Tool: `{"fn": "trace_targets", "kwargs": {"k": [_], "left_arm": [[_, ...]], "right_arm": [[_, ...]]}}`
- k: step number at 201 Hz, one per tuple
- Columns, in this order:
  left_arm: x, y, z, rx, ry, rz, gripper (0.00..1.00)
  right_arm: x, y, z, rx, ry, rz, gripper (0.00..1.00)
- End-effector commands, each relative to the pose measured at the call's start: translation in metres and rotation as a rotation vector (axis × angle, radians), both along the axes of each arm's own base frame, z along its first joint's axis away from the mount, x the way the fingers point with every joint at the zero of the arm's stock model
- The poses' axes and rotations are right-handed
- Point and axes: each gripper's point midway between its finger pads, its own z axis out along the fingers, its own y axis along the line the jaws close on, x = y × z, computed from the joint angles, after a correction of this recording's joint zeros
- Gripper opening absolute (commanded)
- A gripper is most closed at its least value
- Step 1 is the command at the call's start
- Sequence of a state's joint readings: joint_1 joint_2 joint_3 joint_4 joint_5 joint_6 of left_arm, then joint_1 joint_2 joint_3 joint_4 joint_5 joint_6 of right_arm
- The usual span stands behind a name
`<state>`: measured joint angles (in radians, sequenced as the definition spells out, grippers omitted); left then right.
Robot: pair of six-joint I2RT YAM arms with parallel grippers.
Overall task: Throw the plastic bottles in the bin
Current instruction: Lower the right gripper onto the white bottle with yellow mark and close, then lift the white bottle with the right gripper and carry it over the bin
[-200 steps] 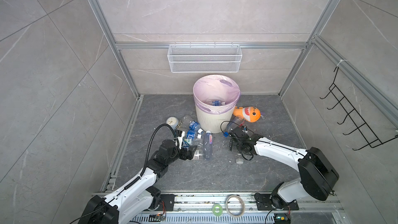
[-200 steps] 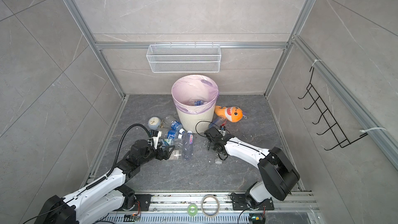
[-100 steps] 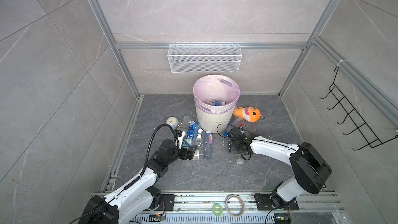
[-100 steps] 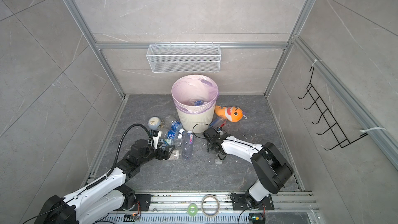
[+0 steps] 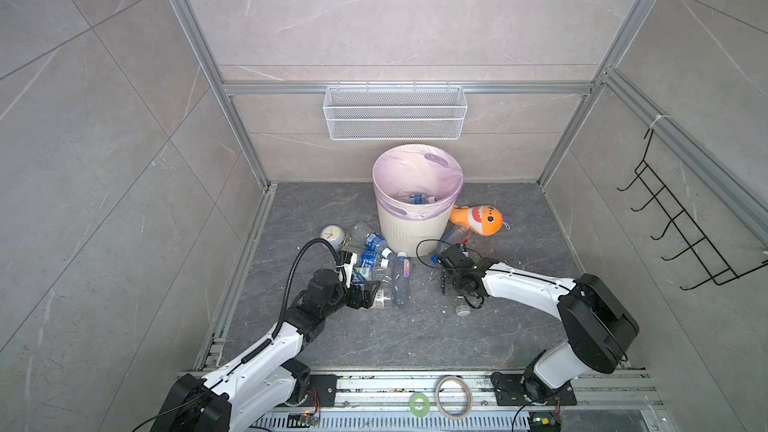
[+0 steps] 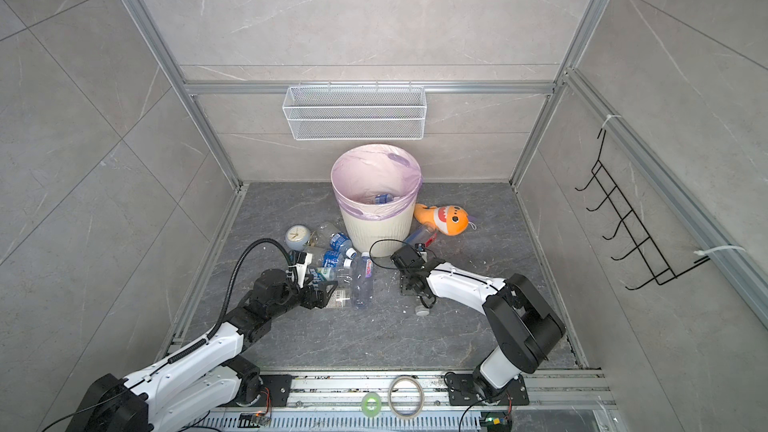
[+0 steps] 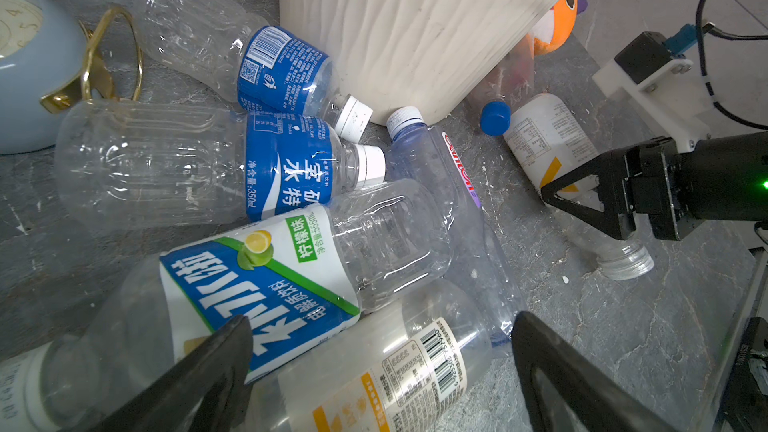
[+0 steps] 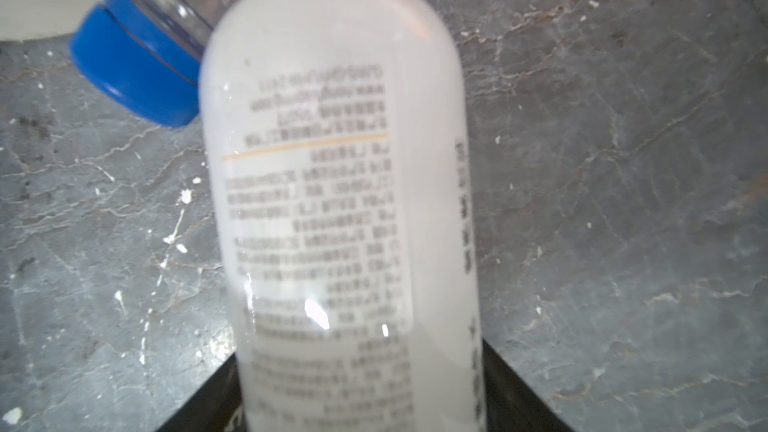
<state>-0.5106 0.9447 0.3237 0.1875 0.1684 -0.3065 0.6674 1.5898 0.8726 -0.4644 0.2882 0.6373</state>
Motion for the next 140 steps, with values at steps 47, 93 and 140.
{"fn": "trace_targets", "kwargs": {"k": [47, 93, 140], "left_arm": [[0.007, -0.01, 0.02, -0.034, -0.055, -0.032, 0.99], [0.007, -0.01, 0.02, -0.034, -0.054, -0.034, 0.99], [0.008, -0.011, 0.02, -0.034, -0.053, -0.034, 0.99]], "right_arm": [[-0.014, -0.002, -0.015, -0.017, 0.046, 0.062, 0.73], [-0.018, -0.004, -0.01, 0.01, 0.013, 0.071, 0.6], [-0.025, -0.008, 0.014, 0.093, -0.085, 0.073, 0.55]]}}
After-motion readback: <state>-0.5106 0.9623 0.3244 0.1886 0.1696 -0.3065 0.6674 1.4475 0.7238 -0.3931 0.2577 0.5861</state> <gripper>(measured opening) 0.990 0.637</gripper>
